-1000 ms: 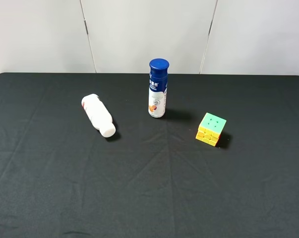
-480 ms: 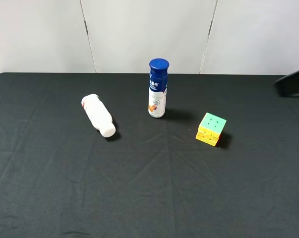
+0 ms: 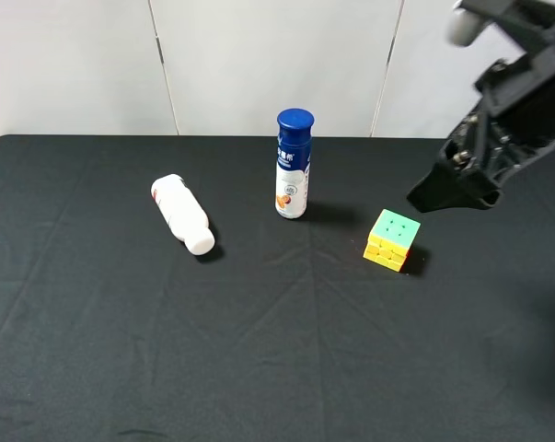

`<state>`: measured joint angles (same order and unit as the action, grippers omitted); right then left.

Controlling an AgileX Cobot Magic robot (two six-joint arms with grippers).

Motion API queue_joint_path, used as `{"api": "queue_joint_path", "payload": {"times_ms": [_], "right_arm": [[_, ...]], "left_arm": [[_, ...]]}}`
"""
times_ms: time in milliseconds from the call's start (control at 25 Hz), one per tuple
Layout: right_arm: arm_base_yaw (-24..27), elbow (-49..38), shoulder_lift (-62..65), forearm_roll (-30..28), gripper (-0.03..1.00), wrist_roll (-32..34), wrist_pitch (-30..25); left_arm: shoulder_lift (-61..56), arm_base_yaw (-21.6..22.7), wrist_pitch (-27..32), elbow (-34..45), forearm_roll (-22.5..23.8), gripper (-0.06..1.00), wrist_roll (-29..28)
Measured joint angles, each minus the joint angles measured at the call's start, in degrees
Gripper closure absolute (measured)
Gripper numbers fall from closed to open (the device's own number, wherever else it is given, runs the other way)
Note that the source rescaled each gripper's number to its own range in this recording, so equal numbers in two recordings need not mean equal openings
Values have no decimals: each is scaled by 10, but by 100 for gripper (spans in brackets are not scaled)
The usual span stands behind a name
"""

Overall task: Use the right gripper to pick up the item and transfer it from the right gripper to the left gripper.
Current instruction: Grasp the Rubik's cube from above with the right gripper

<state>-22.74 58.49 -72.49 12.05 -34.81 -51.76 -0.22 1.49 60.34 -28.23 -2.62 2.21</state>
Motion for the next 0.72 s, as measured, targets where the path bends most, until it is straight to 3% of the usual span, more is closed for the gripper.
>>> {"api": "queue_joint_path", "payload": {"times_ms": [400, 720], "right_arm": [[0, 24, -127, -5, -3, -64, 1], [0, 30, -189, -69, -3, -54, 35]], "left_arm": [[0, 0, 0, 0, 0, -6, 0], [0, 0, 0, 0, 0, -6, 0]]}}
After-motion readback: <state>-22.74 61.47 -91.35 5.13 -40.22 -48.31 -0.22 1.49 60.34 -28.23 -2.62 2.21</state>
